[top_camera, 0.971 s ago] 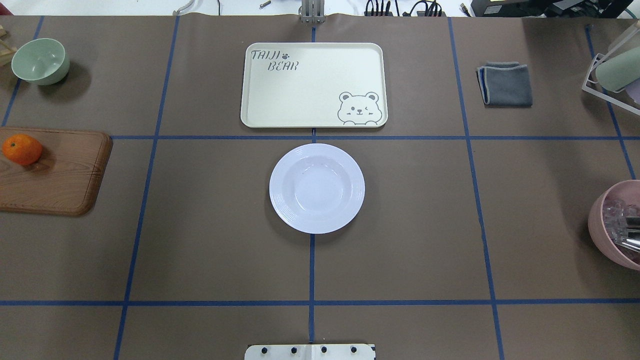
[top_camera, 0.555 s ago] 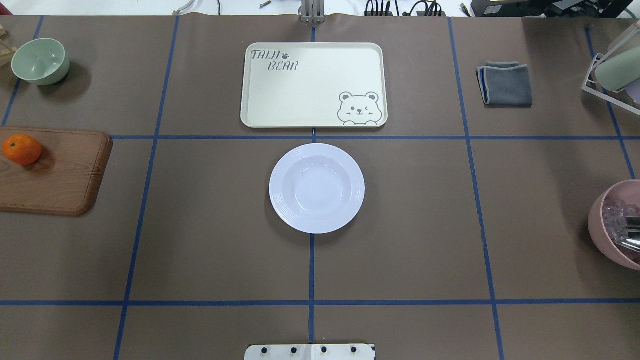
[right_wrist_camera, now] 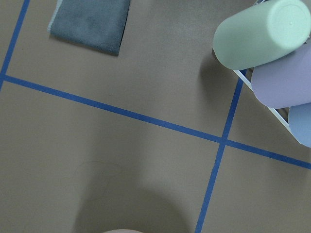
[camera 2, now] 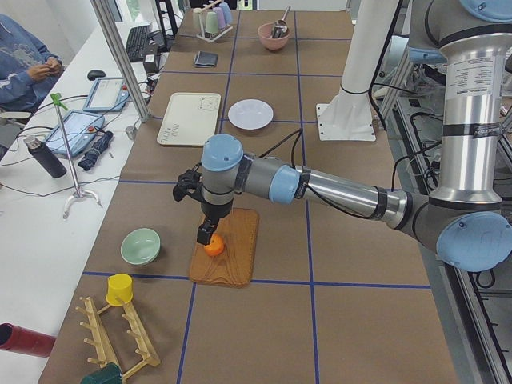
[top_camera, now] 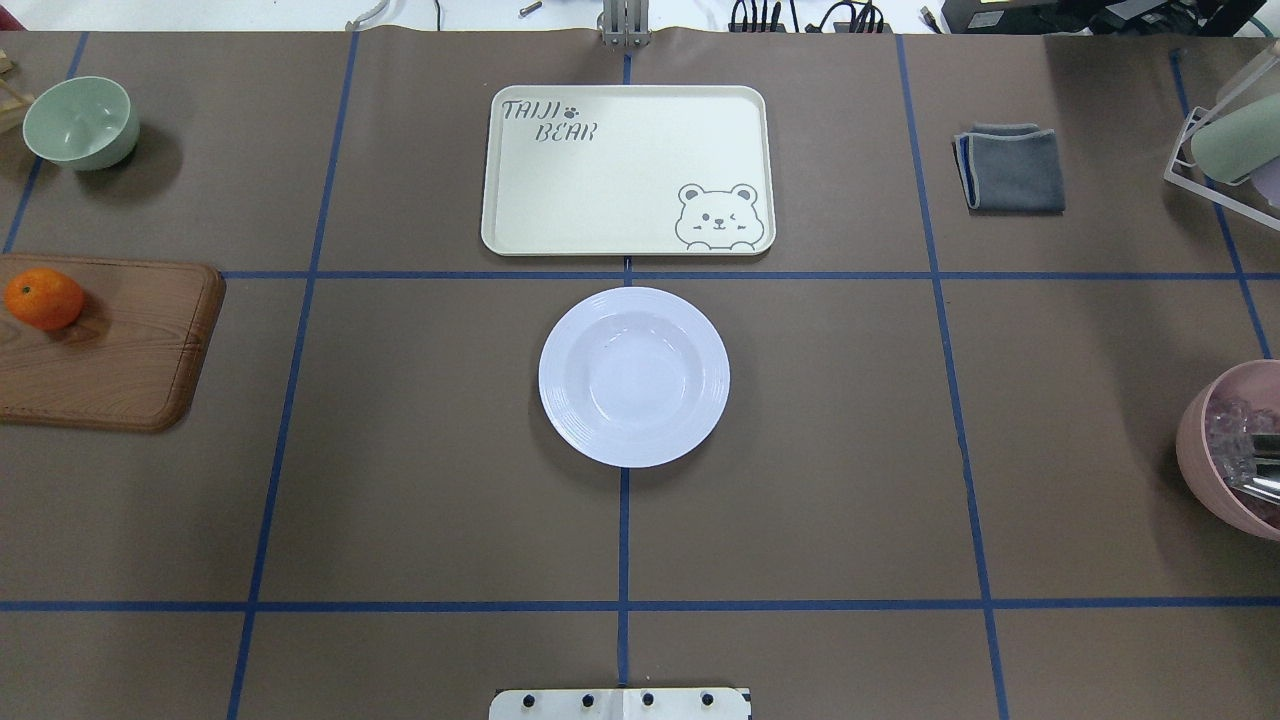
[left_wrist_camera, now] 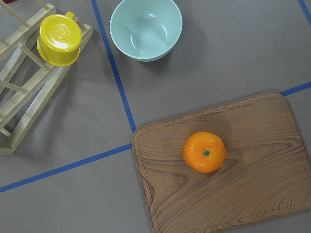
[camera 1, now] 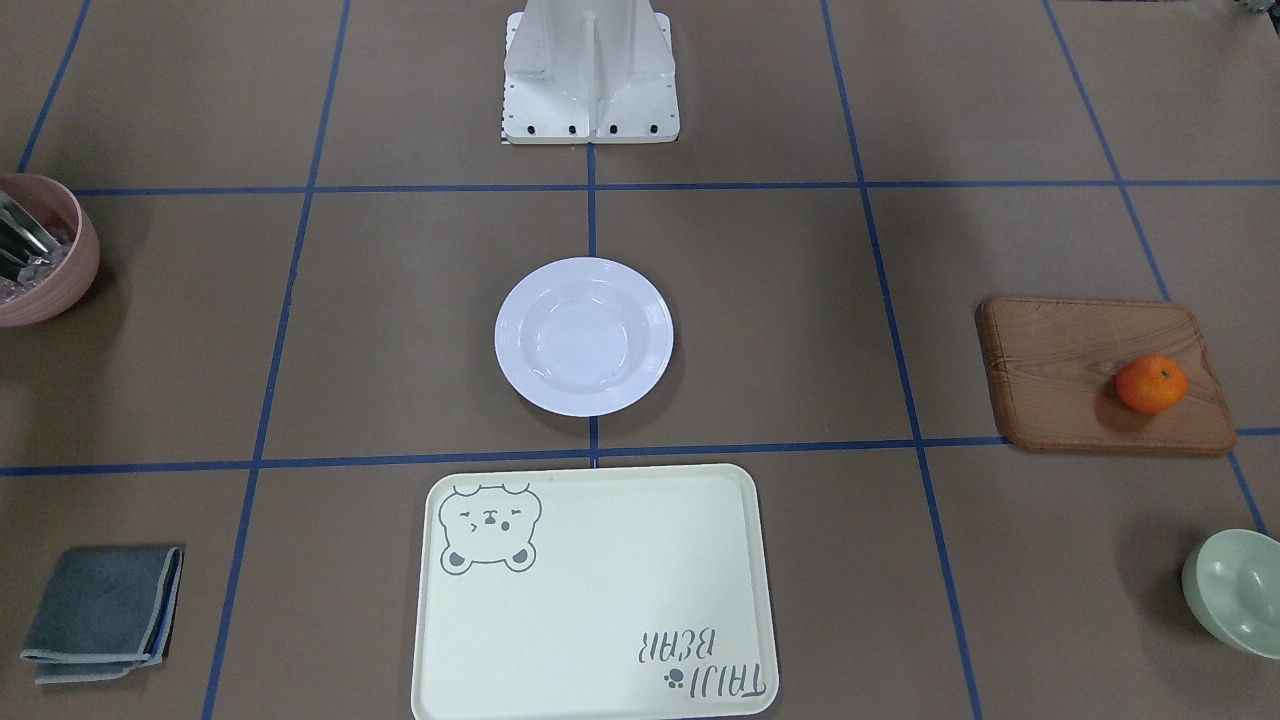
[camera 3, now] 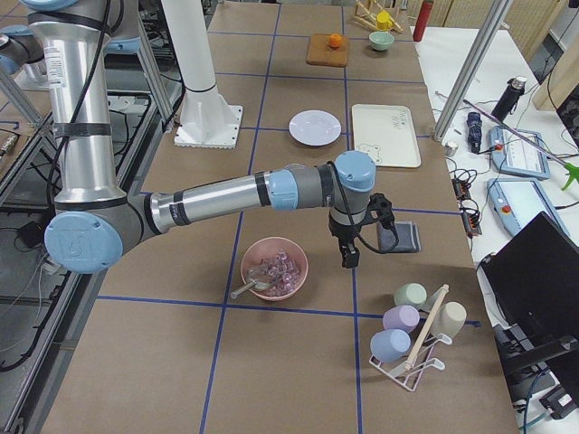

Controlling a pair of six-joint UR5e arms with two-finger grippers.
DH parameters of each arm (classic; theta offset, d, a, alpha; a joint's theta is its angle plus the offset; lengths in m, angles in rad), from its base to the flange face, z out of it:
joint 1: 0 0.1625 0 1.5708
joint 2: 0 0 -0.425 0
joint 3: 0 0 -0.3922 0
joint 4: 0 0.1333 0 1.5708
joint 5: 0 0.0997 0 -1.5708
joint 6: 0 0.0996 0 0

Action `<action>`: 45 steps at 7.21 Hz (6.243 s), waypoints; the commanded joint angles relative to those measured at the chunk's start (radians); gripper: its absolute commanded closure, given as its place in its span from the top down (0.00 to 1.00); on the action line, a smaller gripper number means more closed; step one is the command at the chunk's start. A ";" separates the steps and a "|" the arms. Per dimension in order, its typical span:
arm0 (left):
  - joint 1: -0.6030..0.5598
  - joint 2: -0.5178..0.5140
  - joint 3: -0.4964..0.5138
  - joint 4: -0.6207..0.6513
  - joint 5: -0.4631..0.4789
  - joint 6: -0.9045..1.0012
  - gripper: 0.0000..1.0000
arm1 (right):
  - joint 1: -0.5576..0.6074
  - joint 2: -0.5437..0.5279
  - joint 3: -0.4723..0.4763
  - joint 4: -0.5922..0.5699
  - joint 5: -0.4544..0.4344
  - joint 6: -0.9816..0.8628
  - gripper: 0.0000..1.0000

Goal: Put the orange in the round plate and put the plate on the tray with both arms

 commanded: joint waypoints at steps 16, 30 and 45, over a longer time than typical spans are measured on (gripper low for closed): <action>0.363 -0.175 0.461 -0.410 0.054 -0.427 0.98 | -0.033 0.003 0.002 0.041 0.088 0.000 1.00; 0.388 -0.225 0.494 -0.387 0.045 -0.486 0.04 | -0.033 0.013 0.007 0.041 0.090 0.003 1.00; 1.024 -1.006 0.518 0.069 0.350 -1.404 0.10 | -0.057 0.016 0.027 0.041 0.082 0.086 1.00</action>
